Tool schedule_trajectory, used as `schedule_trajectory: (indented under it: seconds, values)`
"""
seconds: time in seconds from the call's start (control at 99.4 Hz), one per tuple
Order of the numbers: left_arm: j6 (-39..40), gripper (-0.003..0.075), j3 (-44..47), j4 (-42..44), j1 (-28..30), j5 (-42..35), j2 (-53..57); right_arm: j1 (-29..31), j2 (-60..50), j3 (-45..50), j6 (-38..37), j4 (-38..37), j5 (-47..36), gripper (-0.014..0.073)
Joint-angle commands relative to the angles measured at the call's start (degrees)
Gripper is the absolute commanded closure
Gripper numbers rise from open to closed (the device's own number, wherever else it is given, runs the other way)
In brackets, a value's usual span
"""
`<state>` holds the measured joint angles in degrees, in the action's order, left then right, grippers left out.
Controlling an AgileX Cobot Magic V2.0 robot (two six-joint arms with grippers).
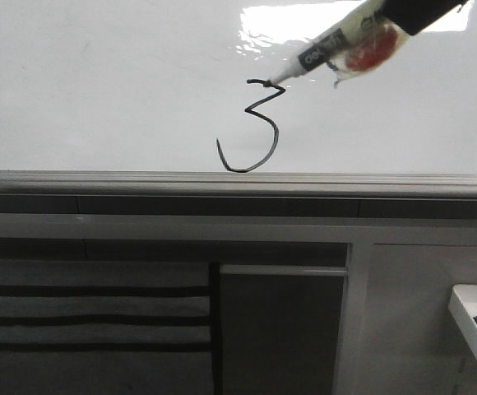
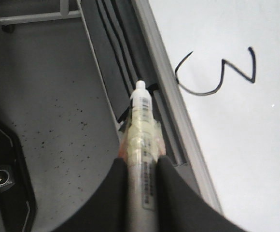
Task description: Write number 3 on whiteboard
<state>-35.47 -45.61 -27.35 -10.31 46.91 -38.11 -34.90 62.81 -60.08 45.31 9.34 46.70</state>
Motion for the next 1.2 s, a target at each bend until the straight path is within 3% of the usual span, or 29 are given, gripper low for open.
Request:
schedule_trajectory:
  seconds: [0.0, 0.191, 0.382, 0.674, 0.936, 1.006, 1.187]
  values:
    - [-3.2, 0.0247, -1.4, -2.7, -0.2, -3.6, -1.1, -0.1, -1.3, -1.3, 3.3, 0.0, -6.4, 0.065]
    - [-20.8, 0.0247, -2.3, -11.6, -7.1, -3.3, -6.5, -3.8, -1.1, -1.3, 9.5, 0.0, -9.7, 0.065]
    - [-29.1, 0.0247, -7.7, -10.5, -17.6, -3.3, -15.2, -8.2, -1.1, -1.3, 11.3, 0.0, -10.8, 0.065]
    - [-31.2, 0.0247, -18.4, -2.3, -30.9, -3.6, -30.7, -9.8, -1.1, -1.3, 11.3, 0.0, -10.2, 0.065]
    - [-31.2, 0.0248, -23.9, -1.9, -32.5, -3.6, -38.3, -9.8, -1.1, -1.3, 11.3, 0.0, -8.6, 0.065]
    - [-31.2, 0.0287, -24.3, -1.9, -32.5, -3.6, -38.4, -9.8, -1.1, -1.3, 11.3, 0.0, -8.1, 0.065]
    - [-31.2, 0.0479, -24.3, -1.9, -32.5, -3.3, -38.4, -9.8, -1.1, -1.3, 11.3, 0.0, -7.9, 0.065]
